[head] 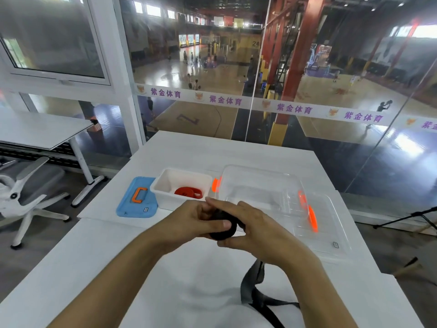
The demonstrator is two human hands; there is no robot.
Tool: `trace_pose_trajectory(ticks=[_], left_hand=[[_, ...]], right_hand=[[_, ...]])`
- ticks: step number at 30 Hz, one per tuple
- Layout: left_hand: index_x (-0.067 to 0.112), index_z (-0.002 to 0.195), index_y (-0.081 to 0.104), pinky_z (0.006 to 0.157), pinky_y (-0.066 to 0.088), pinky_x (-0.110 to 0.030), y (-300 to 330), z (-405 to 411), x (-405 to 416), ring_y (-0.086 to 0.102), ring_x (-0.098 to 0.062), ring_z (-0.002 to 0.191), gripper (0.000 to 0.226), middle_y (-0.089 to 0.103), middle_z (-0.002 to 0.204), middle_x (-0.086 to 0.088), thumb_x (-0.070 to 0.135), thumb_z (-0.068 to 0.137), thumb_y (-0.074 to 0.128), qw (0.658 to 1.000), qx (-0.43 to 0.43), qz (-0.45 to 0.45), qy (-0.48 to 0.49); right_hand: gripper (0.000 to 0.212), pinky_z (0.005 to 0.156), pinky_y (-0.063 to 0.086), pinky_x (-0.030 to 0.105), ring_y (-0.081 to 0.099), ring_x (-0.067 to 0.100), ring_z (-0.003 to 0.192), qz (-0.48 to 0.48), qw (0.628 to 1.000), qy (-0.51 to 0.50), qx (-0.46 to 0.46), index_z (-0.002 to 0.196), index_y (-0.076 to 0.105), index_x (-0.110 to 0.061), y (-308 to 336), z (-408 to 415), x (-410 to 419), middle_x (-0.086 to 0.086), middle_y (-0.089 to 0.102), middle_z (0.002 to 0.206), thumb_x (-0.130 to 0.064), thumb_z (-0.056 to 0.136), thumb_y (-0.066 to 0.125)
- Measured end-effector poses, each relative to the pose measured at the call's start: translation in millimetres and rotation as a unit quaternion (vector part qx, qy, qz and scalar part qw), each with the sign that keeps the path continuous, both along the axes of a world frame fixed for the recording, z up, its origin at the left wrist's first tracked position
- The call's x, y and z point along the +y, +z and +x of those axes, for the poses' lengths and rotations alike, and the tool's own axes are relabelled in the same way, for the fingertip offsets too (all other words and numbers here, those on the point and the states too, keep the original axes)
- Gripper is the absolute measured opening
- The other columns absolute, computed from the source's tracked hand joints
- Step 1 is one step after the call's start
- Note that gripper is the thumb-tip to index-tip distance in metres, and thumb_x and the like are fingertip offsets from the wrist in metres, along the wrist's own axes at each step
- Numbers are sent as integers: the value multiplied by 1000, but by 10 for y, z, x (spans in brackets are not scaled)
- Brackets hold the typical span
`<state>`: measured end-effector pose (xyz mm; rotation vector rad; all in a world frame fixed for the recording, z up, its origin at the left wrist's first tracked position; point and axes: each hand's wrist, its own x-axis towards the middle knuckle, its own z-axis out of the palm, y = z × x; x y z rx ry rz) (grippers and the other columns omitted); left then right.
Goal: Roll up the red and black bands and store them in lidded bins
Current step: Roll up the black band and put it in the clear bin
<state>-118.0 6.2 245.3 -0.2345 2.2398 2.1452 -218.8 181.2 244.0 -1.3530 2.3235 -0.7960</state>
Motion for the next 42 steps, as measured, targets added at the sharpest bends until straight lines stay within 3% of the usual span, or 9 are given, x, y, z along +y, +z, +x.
trace_pose_trajectory(ticks=[4, 7, 15, 19, 23, 26, 30, 38, 42], left_hand=[[11, 121, 71, 87, 60, -30, -18, 4, 31, 74, -22, 106, 28, 78, 111, -8, 8, 94, 67, 999, 38, -20, 21], [12, 116, 70, 85, 60, -28, -68, -2, 131, 74, -23, 104, 23, 77, 107, -11, 9, 93, 68, 993, 75, 11, 91], [13, 121, 64, 100, 55, -46, -76, -152, 345, 76, -26, 100, 33, 77, 107, -9, 27, 92, 68, 953, 121, 136, 244], [12, 121, 61, 104, 53, -48, -134, -190, 405, 76, -26, 100, 31, 77, 109, -10, 30, 96, 64, 950, 106, 147, 256], [17, 124, 58, 99, 56, -44, -173, -149, 454, 78, -24, 95, 30, 78, 108, -4, 35, 101, 56, 966, 57, 114, 226], [20, 125, 59, 95, 59, -42, -166, -78, 428, 77, -25, 98, 28, 76, 113, -5, 36, 103, 50, 976, 27, 106, 189], [16, 120, 68, 93, 60, -45, -151, 32, 253, 75, -25, 102, 25, 78, 112, -6, 28, 101, 57, 984, -3, 87, 155], [23, 120, 71, 84, 59, -24, -64, 105, 76, 73, -11, 106, 31, 78, 111, 6, 15, 90, 75, 996, 6, -84, 37], [16, 117, 72, 80, 61, -26, -71, 106, 94, 76, -17, 100, 29, 80, 105, -2, 10, 89, 75, 996, 30, -60, 61]], right_hand=[[90, 94, 52, 31, 55, 6, 94, -34, 999, -22, 6, 146, 19, -74, -19, 54, -4, -15, 61, 113, -43, 86, 79], [94, 97, 51, 24, 58, -2, 102, -90, 994, -57, 9, 148, 21, -69, 0, 69, 34, -25, 63, 119, -38, 83, 81], [93, 105, 47, 24, 52, -8, 127, -189, 968, -165, -13, 150, 22, -63, -160, 225, -97, -33, 54, 137, -52, 79, 81], [87, 85, 43, 10, 50, -20, 107, -220, 950, -220, -6, 150, 22, -62, -314, 328, -207, -26, 54, 128, -49, 83, 76], [75, 79, 48, 18, 58, 4, 96, -204, 945, -255, 10, 148, 29, -59, -361, 337, -220, -15, 54, 113, -46, 87, 72], [73, 85, 52, 24, 60, 7, 100, -183, 957, -225, 29, 149, 28, -60, -398, 283, -166, -15, 56, 112, -38, 92, 67], [78, 104, 49, 26, 56, 0, 122, -167, 980, -108, 3, 151, 26, -64, -349, 112, 4, -23, 59, 133, -33, 95, 71], [86, 92, 52, 33, 51, 9, 86, -8, 999, 28, 12, 144, 17, -77, -133, 18, 119, -7, 63, 115, -29, 96, 70], [87, 85, 54, 27, 54, 9, 82, -36, 999, -8, -6, 145, 24, -74, -104, 9, 155, -11, 64, 98, -32, 90, 76]])
